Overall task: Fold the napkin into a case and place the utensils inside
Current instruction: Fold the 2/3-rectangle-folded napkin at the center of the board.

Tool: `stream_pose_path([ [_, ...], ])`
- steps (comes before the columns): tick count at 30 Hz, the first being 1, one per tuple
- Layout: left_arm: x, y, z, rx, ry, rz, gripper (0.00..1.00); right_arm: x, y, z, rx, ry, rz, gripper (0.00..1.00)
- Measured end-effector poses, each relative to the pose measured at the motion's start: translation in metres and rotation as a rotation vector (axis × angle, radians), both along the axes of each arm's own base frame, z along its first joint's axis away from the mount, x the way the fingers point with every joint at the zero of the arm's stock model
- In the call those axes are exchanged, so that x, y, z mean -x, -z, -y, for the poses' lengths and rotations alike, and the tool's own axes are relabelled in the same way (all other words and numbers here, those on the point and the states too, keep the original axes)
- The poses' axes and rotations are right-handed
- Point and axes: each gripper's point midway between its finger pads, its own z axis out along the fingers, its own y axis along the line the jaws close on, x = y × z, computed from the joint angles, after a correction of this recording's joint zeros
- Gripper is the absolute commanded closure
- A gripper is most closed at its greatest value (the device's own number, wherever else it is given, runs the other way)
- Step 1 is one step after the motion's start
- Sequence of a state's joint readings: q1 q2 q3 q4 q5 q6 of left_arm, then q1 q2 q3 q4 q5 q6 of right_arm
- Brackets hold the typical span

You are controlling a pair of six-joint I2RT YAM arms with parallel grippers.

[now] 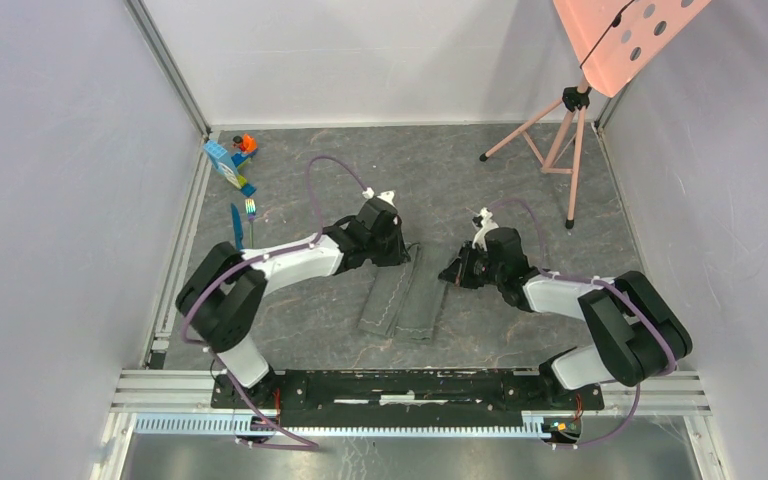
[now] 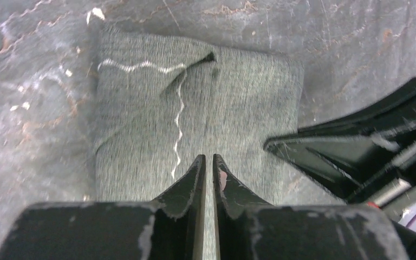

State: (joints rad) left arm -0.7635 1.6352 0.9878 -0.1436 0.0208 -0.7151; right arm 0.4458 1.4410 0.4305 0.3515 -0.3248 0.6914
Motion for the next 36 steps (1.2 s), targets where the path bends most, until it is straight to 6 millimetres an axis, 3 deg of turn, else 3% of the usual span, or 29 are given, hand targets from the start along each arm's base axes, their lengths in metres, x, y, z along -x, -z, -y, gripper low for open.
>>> stream_pose_path([
  [4, -0.013, 0.02, 0.014, 0.01, 0.014, -0.025, 0.9, -0.002, -0.001, -0.001, 0.014, 0.002, -0.005, 1.0],
  [12, -0.013, 0.051, 0.018, -0.013, 0.023, -0.065, 0.92, -0.006, -0.011, -0.012, 0.034, -0.009, 0.004, 1.0],
  [22, -0.016, 0.053, 0.021, 0.025, 0.026, -0.027, 0.94, -0.009, -0.033, -0.046, 0.006, -0.021, 0.018, 1.0],
  [28, -0.016, 0.053, 0.02, 0.036, 0.026, -0.014, 0.93, -0.006, -0.022, -0.065, -0.022, 0.019, -0.046, 1.0],
  [36, -0.007, 0.039, 0.009, 0.025, 0.021, -0.021, 0.74, -0.011, -0.015, -0.067, -0.039, 0.111, -0.089, 1.0],
])
